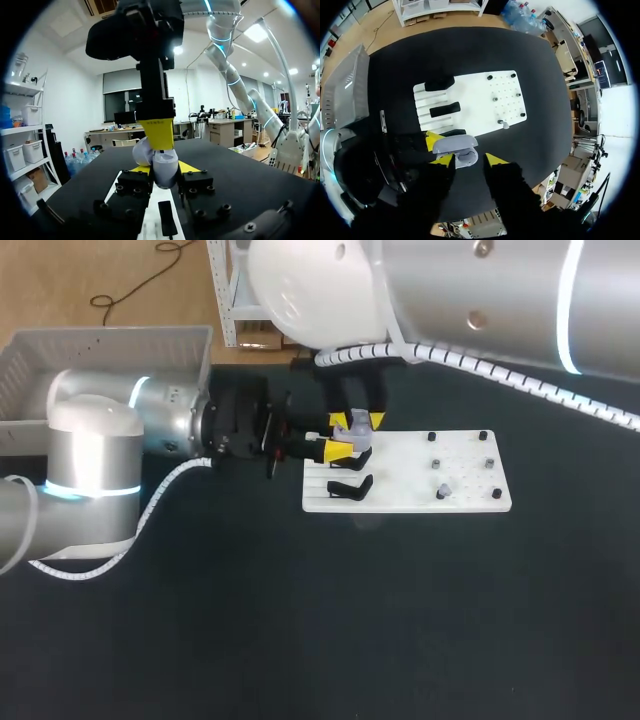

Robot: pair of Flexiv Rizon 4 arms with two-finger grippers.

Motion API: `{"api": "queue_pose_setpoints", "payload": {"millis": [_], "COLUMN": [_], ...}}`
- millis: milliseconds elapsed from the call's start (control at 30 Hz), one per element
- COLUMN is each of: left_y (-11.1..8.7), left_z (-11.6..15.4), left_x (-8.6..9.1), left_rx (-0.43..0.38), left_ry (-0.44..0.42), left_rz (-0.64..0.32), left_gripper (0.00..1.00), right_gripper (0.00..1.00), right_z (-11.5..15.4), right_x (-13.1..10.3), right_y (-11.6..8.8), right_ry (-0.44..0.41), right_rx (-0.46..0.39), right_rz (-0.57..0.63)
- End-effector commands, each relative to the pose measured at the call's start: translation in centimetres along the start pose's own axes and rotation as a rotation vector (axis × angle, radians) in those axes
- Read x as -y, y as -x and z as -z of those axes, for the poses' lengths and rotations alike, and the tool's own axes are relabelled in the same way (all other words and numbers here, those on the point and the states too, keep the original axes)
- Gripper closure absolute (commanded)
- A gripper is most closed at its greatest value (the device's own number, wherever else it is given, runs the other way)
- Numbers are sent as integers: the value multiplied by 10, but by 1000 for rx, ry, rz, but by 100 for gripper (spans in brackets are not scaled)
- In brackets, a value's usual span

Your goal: Pick up each earbud case from the left stands, insert the matching earbuds, close the lid, and place the case in the box.

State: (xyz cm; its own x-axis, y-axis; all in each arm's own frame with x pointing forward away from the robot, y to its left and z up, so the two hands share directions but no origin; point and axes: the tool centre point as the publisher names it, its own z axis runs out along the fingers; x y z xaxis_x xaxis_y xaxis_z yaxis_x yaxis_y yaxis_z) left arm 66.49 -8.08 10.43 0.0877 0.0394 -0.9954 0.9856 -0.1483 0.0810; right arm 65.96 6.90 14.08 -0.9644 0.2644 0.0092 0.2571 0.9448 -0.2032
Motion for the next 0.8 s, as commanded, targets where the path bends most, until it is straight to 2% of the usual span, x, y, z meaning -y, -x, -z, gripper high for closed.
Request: {"api": "queue_pose_setpoints", "payload": {"millis": [33, 200, 533, 633, 700, 800], "left_y": [1, 1, 1, 1, 1, 1], "left_z": [0, 0, 0, 0, 0, 0], "left_x": [2, 2, 2, 2, 2, 2], "left_rx": [-1, -1, -1, -1, -1, -1], "left_ry": [6, 6, 6, 6, 6, 6], "left_rz": [-1, -1, -1, -1, -1, -1], "left_gripper": [100, 100, 100, 100, 100, 100], "right_gripper": [0, 0, 0, 1, 8, 5], "right_z": [5, 17, 19, 15, 12, 6], "right_x": [9, 27, 91, 106, 113, 120], "right_y": [-6, -17, -23, -24, -25, -28], "right_ry": [26, 107, 412, 456, 464, 475], "right_rx": [12, 41, 135, 182, 210, 234], "right_rz": [-8, -34, -67, -63, -62, -62]}}
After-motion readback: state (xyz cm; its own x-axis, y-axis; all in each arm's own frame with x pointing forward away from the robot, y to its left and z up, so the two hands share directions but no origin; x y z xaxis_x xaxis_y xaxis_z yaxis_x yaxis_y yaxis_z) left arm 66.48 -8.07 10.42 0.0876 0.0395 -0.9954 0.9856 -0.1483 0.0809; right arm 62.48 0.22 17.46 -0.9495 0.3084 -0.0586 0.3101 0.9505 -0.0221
